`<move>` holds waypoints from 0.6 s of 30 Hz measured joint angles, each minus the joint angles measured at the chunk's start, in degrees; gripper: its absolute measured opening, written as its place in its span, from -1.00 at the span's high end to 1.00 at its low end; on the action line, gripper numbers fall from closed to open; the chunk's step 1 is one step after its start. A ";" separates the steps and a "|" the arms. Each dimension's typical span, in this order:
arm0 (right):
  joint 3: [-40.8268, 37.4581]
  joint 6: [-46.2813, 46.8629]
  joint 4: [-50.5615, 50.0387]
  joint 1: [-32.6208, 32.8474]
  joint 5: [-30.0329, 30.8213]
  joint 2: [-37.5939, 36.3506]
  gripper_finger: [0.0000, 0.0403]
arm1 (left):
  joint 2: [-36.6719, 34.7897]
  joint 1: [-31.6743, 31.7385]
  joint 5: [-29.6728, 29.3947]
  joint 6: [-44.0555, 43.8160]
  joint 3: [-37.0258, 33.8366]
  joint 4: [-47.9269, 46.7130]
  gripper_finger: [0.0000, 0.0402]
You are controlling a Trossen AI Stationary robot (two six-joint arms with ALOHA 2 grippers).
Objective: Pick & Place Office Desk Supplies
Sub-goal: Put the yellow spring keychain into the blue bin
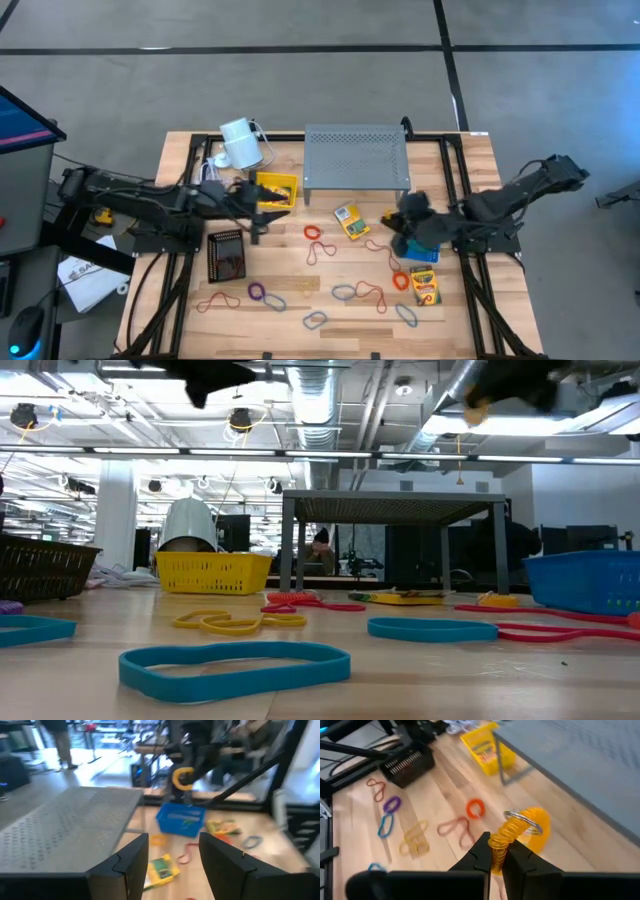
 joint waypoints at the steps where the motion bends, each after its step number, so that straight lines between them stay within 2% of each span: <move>1: 0.00 3.86 -3.64 1.85 1.00 -0.89 0.92 | -2.09 -0.10 0.39 -0.93 -1.77 0.77 0.18; 5: -0.04 20.37 -17.72 8.33 1.22 -2.61 0.92 | -9.39 -0.37 1.42 -4.47 -7.18 1.83 0.23; 9: -0.09 33.06 -25.93 13.20 -0.94 -1.45 0.92 | -12.67 -1.31 2.84 -5.44 -9.29 1.89 0.27; 13: -0.11 38.44 -27.93 15.43 -2.69 1.16 0.92 | -12.96 -2.43 4.15 -5.29 -9.65 1.61 0.31; 18: -0.11 39.47 -28.73 14.58 -7.89 6.03 0.92 | -11.57 -2.59 4.54 -5.00 -9.65 -0.86 0.33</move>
